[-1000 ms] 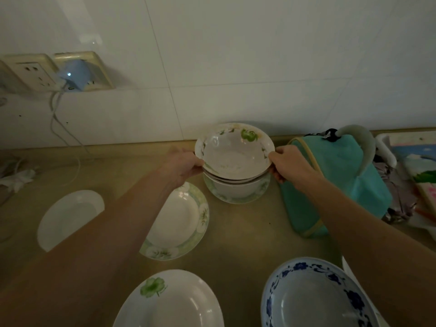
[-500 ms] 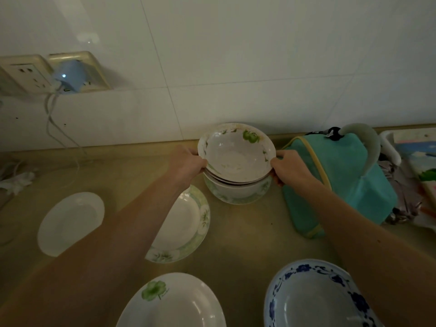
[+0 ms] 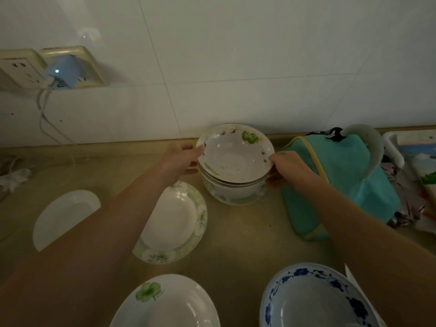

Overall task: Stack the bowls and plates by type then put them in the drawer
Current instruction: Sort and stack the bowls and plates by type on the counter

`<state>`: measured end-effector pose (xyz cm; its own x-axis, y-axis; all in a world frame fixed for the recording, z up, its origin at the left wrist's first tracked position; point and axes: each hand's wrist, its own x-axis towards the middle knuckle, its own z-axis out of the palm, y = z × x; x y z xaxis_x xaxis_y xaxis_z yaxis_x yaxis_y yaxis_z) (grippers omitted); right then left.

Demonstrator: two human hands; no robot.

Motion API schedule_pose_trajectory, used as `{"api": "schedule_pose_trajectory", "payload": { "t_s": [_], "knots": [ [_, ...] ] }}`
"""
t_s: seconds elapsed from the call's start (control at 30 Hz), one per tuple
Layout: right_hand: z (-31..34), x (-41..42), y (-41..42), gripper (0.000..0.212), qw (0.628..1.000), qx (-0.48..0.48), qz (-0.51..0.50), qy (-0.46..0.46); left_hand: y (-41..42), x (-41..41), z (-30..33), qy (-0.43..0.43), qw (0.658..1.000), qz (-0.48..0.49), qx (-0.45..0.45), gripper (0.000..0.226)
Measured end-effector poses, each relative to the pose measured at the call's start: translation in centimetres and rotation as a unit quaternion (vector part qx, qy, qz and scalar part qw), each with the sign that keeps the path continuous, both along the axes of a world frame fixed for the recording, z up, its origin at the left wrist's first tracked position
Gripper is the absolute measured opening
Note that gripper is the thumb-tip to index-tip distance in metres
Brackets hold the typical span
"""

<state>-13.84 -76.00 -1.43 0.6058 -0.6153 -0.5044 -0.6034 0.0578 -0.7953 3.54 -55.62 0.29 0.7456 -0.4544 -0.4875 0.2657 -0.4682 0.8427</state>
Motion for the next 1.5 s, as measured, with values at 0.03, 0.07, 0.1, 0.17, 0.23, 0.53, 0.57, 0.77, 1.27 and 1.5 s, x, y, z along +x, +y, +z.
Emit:
{"api": "schedule_pose_trajectory", "payload": {
  "t_s": [0.03, 0.07, 0.1, 0.17, 0.23, 0.53, 0.57, 0.77, 1.27, 1.5],
  "knots": [
    [0.1, 0.1, 0.0, 0.024, 0.999, 0.033, -0.021, -0.007, -0.5, -0.1, 0.0, 0.032, 0.999, 0.011, -0.016, 0.033],
    [0.1, 0.3, -0.1, 0.025, 0.998, 0.049, -0.034, -0.012, -1.0, -0.2, 0.0, 0.056, 0.998, 0.026, -0.025, 0.028],
    [0.1, 0.4, -0.2, 0.025, 0.998, 0.056, -0.04, -0.015, -1.5, -0.3, 0.0, 0.069, 0.996, 0.043, -0.025, 0.026],
    [0.0, 0.4, -0.2, 0.025, 0.996, 0.064, -0.047, -0.025, -2.1, -0.3, -0.2, 0.08, 0.994, 0.068, -0.016, 0.022],
    [-0.2, 0.4, -0.3, 0.024, 0.995, 0.075, -0.048, -0.04, -2.3, -0.3, -0.3, 0.096, 0.992, 0.082, -0.018, 0.018],
    [-0.2, -1.2, 0.4, 0.024, 0.992, 0.004, -0.059, -0.115, -1.5, -0.6, 0.1, 0.101, 0.988, 0.073, -0.09, 0.022],
    [0.3, -1.3, 0.6, 0.025, 0.989, 0.001, -0.062, -0.132, -1.1, -0.4, 0.5, 0.099, 0.988, 0.066, -0.101, 0.021],
    [4.9, -1.3, 3.1, 0.022, 0.979, -0.002, -0.045, -0.197, 3.7, 1.1, 3.6, 0.077, 0.983, 0.032, -0.161, 0.016],
    [6.7, 1.2, 15.9, 0.024, 0.987, 0.012, 0.043, -0.153, 20.4, 2.1, 5.4, 0.088, 0.979, -0.06, -0.175, 0.034],
    [5.4, 2.9, 22.8, 0.022, 0.987, 0.058, 0.04, -0.146, 27.6, 3.0, 3.7, 0.125, 0.97, -0.004, -0.209, 0.028]
  ]
}}
